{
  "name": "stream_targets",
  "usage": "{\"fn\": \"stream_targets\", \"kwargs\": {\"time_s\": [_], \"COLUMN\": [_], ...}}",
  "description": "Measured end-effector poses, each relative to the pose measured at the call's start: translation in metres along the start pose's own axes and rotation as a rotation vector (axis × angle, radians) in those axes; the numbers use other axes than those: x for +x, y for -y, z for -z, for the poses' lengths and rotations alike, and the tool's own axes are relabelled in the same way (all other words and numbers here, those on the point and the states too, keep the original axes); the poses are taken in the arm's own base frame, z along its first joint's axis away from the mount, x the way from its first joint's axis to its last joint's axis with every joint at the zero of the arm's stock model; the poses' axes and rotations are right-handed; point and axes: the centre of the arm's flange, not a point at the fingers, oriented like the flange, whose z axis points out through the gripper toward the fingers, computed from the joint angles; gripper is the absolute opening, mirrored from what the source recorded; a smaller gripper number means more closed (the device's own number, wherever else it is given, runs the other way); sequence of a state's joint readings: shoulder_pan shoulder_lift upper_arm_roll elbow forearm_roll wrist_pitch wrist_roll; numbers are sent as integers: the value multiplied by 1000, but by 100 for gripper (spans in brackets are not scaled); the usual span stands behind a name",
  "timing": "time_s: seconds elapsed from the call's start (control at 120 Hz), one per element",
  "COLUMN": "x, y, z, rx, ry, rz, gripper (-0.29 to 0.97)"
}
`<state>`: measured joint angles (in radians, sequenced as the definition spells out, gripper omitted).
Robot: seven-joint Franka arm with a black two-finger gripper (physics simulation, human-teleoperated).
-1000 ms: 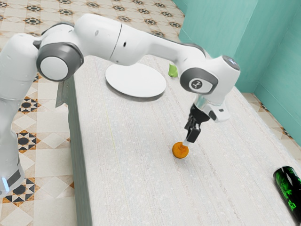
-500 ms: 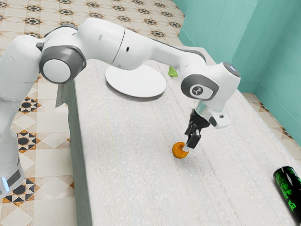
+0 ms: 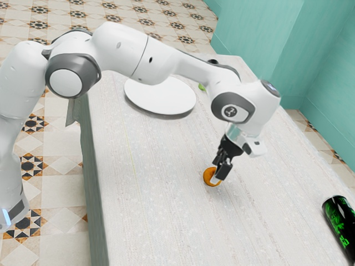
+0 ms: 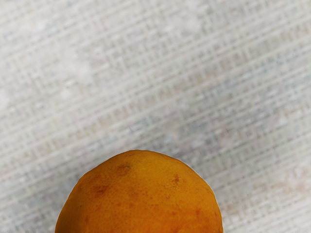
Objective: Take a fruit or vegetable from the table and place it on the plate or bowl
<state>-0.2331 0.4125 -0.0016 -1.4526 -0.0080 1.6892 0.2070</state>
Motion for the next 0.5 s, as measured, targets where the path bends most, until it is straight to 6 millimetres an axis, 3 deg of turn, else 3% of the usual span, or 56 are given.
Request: {"fn": "stream_targets", "kwargs": {"time_s": [0.5], "x": [5], "y": [0], "z": [-27], "rx": [-26], "ry": [35], "rz": [4], "gripper": [68]}}
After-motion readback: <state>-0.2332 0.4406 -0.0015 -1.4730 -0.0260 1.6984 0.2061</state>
